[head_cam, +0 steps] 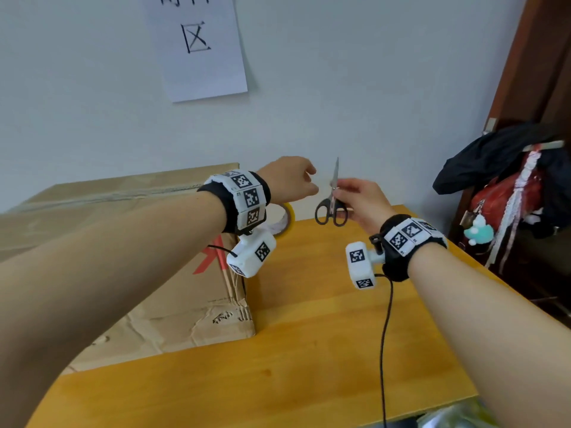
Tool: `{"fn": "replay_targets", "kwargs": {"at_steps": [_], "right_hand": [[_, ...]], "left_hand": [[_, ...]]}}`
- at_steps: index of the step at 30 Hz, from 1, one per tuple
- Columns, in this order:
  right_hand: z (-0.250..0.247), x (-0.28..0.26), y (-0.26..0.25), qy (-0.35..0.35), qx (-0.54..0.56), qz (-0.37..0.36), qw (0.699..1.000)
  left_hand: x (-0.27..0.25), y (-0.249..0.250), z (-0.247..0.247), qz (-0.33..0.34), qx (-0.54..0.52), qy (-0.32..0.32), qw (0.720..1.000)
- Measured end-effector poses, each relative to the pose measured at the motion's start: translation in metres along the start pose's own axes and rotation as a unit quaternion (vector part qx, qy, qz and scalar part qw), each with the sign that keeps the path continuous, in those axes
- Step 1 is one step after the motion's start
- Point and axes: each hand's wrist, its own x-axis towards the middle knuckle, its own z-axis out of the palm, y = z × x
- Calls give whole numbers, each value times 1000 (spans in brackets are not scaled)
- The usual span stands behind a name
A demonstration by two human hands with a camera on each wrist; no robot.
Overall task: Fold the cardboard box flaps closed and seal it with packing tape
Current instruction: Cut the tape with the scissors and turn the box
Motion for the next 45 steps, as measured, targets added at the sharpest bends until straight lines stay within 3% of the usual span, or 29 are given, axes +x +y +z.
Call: {"fn": "replay_targets", "kwargs": {"at_steps": [5, 12, 16, 20, 22, 26, 29, 32, 34, 37, 40, 45], "right_hand": [[35, -4, -47, -85, 34, -80, 993], [48, -2, -59, -75, -44, -118, 989], [48, 0, -67, -45, -31, -79, 995], [51, 0, -74, -114, -33, -18, 993], [56, 1, -78, -116, -21, -13, 993], [66, 10, -89, -63, 137, 7, 989], [75, 13, -94, -91, 214, 19, 972], [85, 16, -95, -118, 171, -9, 978], [88, 20, -95, -102, 149, -19, 983], [85, 28, -91, -65, 125, -11, 990], [82, 34, -82, -69, 29, 12, 997], [85, 42, -75, -100, -139, 45, 984]], "left_hand": [[-5, -14, -13, -21, -111, 17, 993], [-27, -23, -26, -56, -232, 30, 971], [-35, -29, -36, -85, -290, 52, 952], [-37, -34, -54, -101, -344, 93, 929], [-38, -36, -64, -105, -358, 96, 923], [-37, -39, -77, -103, -367, 79, 921], [-35, -38, -79, -99, -392, 72, 912], [-33, -41, -77, -100, -409, 55, 905], [-33, -45, -77, -111, -409, 43, 905], [-33, -52, -85, -155, -367, 28, 917], [-35, -61, -98, -203, -320, 12, 925], [-58, -49, -92, -216, -398, -5, 892]]}}
